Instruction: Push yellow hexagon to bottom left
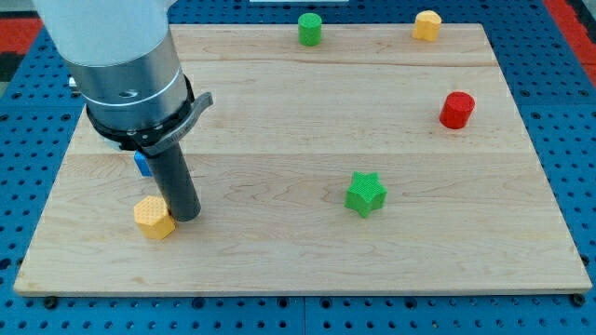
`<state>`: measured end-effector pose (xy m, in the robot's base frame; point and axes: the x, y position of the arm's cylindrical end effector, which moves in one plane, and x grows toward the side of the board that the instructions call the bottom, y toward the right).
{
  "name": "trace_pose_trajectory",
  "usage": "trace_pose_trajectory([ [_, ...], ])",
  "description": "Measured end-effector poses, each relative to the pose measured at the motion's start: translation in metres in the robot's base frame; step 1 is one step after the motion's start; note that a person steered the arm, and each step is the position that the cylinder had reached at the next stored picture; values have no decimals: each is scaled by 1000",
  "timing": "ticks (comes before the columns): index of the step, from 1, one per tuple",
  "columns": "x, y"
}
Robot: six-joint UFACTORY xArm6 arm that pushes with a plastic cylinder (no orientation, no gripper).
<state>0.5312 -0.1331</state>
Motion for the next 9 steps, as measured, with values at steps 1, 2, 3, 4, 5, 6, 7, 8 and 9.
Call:
trace_pose_trajectory([
  [1, 1, -14],
  [2, 7, -38],
  [3, 8, -45],
  [4, 8, -52],
  [5, 8, -57],
  [6, 12, -61],
  [7, 22, -64],
  [8, 26, -64],
  [9, 23, -65],
])
